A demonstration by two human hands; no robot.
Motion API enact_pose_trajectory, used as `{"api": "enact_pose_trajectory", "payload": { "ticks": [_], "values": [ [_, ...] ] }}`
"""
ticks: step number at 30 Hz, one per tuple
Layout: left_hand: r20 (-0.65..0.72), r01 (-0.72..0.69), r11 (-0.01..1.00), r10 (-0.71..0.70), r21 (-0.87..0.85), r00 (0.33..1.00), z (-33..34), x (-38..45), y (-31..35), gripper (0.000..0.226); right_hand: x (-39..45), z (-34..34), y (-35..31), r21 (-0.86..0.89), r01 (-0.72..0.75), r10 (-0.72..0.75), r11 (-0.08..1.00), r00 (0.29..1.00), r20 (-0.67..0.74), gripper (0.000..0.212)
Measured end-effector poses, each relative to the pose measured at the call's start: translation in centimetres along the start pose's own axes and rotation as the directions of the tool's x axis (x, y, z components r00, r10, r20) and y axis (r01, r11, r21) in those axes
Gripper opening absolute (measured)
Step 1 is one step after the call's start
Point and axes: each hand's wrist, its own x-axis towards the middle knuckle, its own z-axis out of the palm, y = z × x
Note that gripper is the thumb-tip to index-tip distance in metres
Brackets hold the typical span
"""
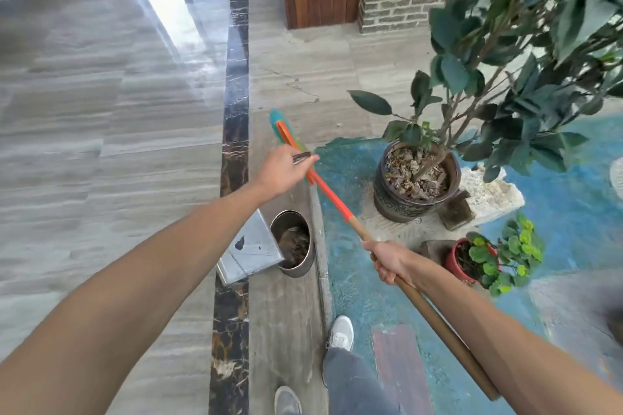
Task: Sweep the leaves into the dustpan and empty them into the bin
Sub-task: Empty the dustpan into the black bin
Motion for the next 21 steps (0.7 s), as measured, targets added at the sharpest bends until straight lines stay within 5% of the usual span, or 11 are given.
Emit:
{"api": "enact_pose_trajectory", "payload": {
  "ticks": [8, 21],
  "values": [
    [0.227, -0.059, 0.989, 0.027, 0.136, 0.974, 4.9, 4.3, 1.7, 0.076, 1.6, -4.2, 0.0, -0.253, 0.051, -0.057, 0.966, 0.998, -0.015, 0.028],
    [0.31, -0.013, 0.996, -0.015, 0.087, 0.951, 6.2, 8.8, 3.8, 0.053, 2.6, -3.8, 2.1, -0.091, 0.02, -0.018, 0.996, 1.0, 0.02, 0.016]
  ]
}}
